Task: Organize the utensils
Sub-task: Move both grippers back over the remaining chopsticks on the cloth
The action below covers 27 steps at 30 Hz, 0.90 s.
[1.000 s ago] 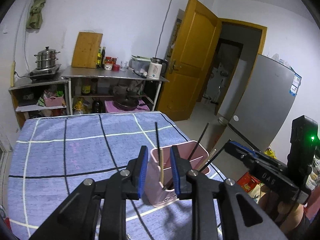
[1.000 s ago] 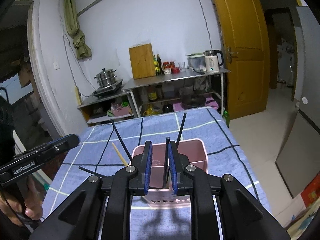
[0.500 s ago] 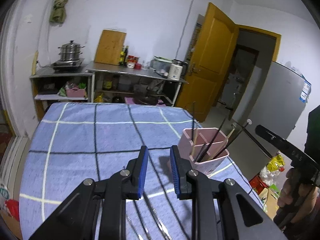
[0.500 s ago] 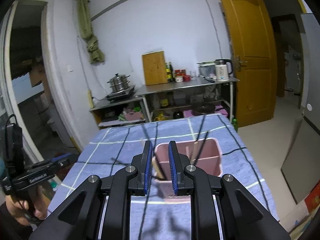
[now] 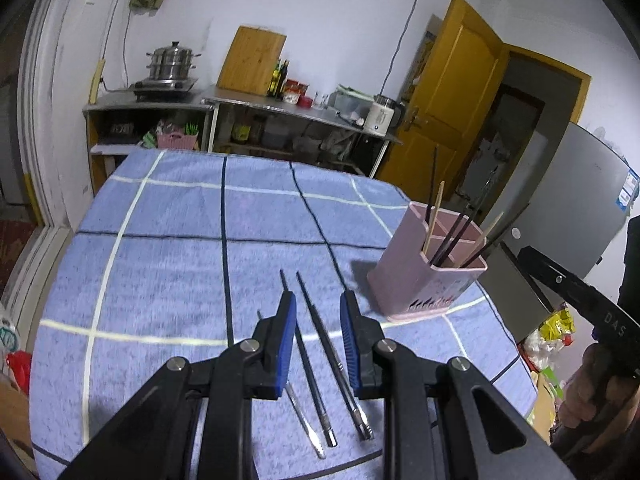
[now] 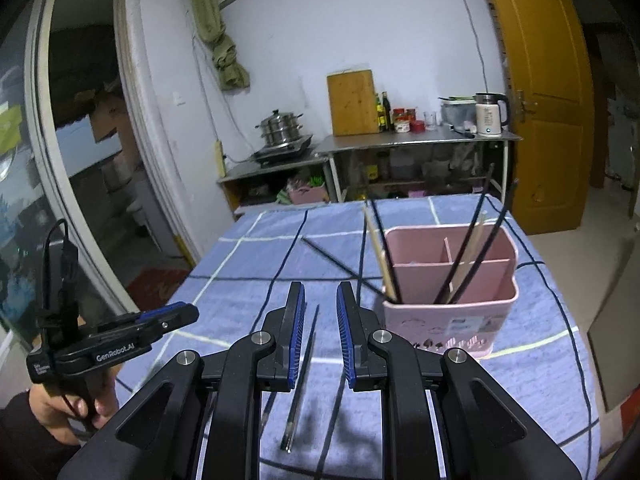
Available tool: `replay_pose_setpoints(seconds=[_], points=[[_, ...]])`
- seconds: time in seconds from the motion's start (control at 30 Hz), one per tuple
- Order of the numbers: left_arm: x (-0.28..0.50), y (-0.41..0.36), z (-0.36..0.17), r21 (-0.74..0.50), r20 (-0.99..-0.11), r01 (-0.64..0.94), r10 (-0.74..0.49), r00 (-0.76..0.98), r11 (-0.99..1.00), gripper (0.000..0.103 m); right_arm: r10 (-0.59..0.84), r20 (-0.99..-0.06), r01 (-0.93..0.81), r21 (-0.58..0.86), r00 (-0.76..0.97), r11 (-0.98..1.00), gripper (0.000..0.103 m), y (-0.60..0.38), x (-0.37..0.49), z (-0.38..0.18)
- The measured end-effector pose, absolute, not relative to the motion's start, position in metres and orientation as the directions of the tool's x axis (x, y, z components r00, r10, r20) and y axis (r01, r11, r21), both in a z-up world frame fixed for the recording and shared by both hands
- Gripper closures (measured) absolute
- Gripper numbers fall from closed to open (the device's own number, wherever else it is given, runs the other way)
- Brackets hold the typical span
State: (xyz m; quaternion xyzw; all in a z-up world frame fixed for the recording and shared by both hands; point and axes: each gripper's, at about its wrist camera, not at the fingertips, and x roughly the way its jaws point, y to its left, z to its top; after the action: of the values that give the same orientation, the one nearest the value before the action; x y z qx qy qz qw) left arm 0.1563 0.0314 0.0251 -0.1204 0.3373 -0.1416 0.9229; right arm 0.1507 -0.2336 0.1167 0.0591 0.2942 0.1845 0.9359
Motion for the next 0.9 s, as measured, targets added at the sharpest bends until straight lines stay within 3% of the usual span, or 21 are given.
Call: replay_pose_setpoints(seconds=[0.9], points=[[0.215, 0.031, -0.08, -0.328, -0.754, 0.076, -0.309, 0.58, 0.942, 0.079, 0.395, -0.773, -0.338, 0.247, 0.496, 0.908, 0.086, -0.161, 0.217, -0.031]])
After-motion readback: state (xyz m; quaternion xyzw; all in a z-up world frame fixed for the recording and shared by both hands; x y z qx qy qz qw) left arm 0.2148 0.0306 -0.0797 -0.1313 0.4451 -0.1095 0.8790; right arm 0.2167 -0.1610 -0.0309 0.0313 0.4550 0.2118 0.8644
